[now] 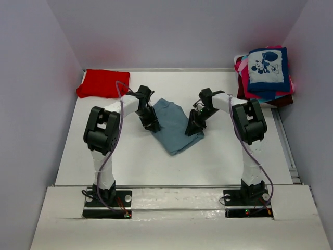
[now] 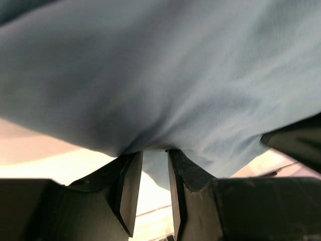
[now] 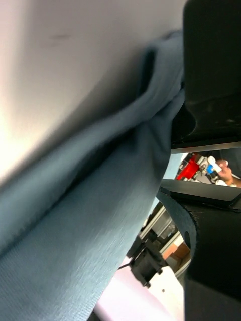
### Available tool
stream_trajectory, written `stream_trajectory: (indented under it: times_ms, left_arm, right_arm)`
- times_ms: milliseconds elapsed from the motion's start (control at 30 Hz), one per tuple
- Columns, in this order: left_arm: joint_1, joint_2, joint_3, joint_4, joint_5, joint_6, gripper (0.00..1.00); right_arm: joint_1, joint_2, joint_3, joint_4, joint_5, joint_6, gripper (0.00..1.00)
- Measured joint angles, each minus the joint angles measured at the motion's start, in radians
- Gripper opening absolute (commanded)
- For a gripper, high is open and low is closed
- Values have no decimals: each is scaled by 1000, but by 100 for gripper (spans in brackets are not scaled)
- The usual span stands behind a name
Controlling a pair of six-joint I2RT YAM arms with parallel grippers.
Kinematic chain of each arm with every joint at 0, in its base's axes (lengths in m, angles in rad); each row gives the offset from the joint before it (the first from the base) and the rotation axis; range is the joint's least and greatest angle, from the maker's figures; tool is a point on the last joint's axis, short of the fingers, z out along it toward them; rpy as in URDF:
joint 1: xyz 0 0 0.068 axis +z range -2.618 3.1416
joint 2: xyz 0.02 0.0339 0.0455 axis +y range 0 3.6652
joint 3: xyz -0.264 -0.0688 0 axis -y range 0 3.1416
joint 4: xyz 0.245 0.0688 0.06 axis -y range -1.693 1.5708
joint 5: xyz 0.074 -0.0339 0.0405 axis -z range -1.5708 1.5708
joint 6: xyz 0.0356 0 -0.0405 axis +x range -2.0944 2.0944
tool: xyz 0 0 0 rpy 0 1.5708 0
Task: Fold and stack the t-shirts
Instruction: Smooth out wrinkles on the folded tshirt
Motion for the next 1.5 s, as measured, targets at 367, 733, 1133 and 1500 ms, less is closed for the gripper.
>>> stream_trajectory:
  times_ms: [367,733,1133,1500]
  left_arm:
    - [-5,269,417,-156,-20,64,39]
    - [3,375,591,-212,-11,94,39]
    - [82,206,421,-169,-68,128,83]
    - [127,35,151,3,52,149,85]
  right_arm:
    - [37,-109,-163,29,-3,-8,33]
    - [118,-114,-156,29,14,-8,33]
    - [121,-113,-104,-7,61,-18,33]
    - [121,-117,108,-81,137,-23,36]
